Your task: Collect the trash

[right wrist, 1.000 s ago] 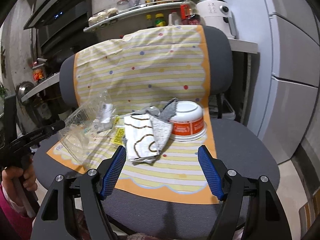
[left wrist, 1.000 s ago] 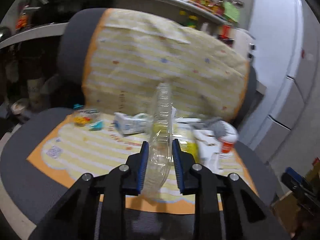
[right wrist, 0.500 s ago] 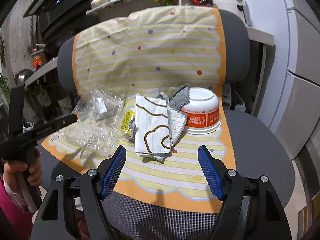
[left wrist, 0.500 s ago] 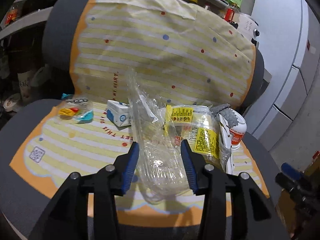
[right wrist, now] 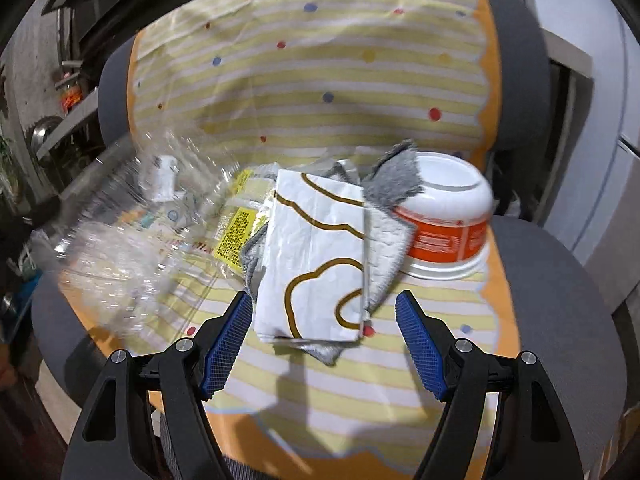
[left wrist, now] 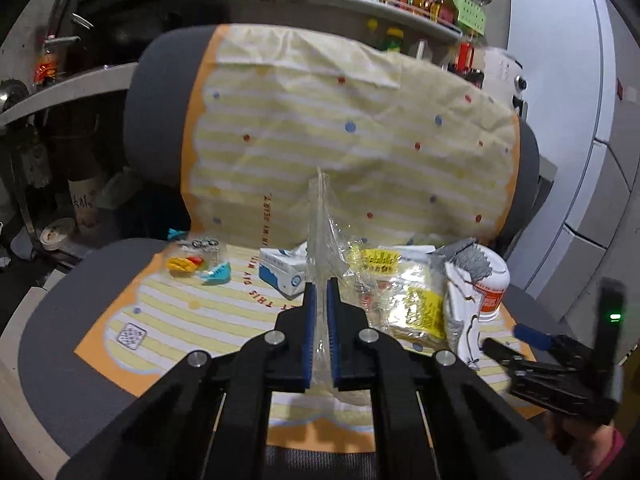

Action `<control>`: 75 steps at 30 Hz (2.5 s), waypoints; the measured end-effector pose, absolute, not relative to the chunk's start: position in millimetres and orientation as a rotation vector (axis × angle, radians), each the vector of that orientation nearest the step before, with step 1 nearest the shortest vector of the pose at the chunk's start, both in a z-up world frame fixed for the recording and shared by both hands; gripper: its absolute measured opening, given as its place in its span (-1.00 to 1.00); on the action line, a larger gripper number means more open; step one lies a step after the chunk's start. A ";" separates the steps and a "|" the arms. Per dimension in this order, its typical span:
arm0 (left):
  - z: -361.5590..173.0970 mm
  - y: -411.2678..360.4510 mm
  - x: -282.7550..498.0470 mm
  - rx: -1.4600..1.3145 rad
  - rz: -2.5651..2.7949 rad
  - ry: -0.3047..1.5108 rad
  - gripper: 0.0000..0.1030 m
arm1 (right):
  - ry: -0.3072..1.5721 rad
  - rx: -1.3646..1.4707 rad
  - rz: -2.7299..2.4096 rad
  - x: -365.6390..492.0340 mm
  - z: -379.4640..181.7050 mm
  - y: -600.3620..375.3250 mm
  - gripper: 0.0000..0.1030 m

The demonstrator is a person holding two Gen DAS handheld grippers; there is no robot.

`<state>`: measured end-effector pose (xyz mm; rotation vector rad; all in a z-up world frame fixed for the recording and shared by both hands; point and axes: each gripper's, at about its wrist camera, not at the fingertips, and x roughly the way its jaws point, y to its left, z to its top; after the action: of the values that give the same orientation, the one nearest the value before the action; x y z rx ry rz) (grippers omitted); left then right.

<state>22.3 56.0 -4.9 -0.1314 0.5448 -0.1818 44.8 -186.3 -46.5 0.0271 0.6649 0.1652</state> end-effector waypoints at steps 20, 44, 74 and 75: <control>-11.7 56.6 11.0 -0.147 -0.180 0.552 -0.92 | 0.656 -0.207 0.046 37.3 -60.1 -162.3 -0.90; -0.6 47.0 -21.8 -0.145 -0.189 0.546 -0.92 | 0.741 0.026 0.190 11.0 -52.0 -219.3 -0.38; 10.6 35.5 -27.8 -0.161 -0.260 0.507 -0.92 | 0.586 -0.037 0.188 -26.2 -27.8 -228.7 -0.98; 15.0 32.4 -32.1 -0.162 -0.276 0.487 -0.92 | 0.563 -0.009 0.182 -29.5 -18.9 -235.0 -0.98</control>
<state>-32.1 32.4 15.0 -0.1620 0.4865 -0.2764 -29.5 -235.0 -18.9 -0.0087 0.5632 0.1818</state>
